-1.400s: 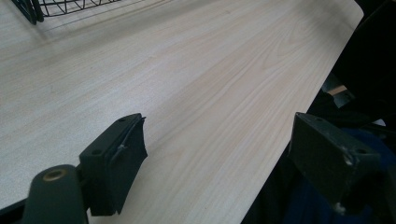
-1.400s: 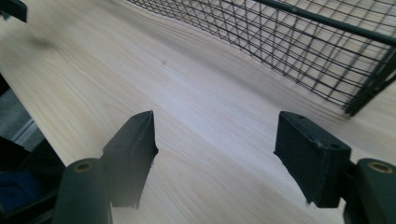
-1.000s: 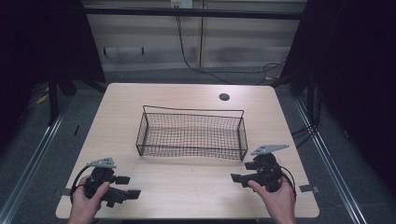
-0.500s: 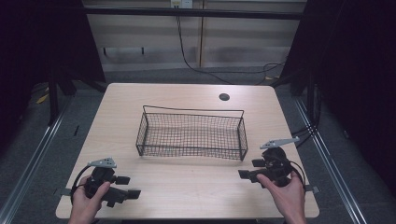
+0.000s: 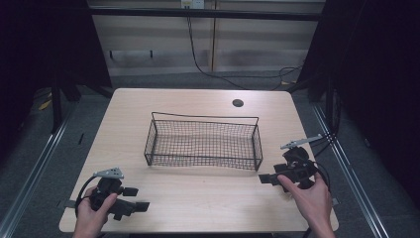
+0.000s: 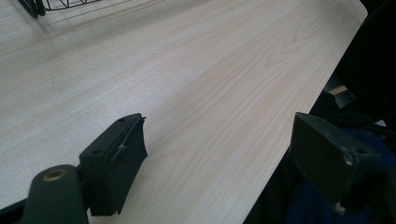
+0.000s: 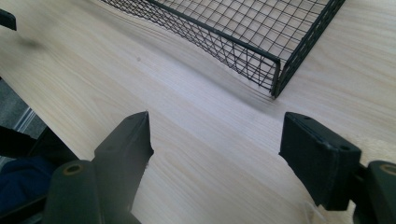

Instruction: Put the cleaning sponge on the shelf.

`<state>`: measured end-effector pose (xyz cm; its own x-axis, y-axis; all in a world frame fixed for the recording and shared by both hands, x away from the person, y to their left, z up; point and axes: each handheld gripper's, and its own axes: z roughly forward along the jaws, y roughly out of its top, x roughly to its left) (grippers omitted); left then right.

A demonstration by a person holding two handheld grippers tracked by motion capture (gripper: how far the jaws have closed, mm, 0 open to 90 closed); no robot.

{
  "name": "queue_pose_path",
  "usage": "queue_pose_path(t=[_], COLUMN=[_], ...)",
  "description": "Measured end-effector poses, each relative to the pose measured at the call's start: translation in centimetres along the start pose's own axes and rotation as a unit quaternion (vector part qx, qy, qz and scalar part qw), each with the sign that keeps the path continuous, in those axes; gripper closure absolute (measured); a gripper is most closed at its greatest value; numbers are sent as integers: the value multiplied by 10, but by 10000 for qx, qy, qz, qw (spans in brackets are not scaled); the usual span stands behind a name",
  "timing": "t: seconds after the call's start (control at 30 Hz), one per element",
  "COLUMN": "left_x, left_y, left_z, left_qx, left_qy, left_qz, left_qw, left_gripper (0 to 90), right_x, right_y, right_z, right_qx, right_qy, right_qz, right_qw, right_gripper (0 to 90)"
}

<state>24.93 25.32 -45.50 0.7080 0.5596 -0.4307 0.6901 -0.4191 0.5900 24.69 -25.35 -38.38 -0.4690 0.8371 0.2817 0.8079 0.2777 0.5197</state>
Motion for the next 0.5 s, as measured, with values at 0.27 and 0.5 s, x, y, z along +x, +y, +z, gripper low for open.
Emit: queue_pose_path(t=[0.27,0.5], left_x=[0,0], left_y=[0,0], left_z=[0,0], left_qx=[1,5], left_qy=[-5,-7], left_qz=[2,-3], left_qw=[10000,10000], left_gripper=[184,184], right_x=[-12,-24], right_y=[10,12], right_z=[-2,-1], right_qx=[171,407], right_qy=[-46,-151], right_qz=[44,246], right_qw=[9998,9988], right_gripper=[233,246])
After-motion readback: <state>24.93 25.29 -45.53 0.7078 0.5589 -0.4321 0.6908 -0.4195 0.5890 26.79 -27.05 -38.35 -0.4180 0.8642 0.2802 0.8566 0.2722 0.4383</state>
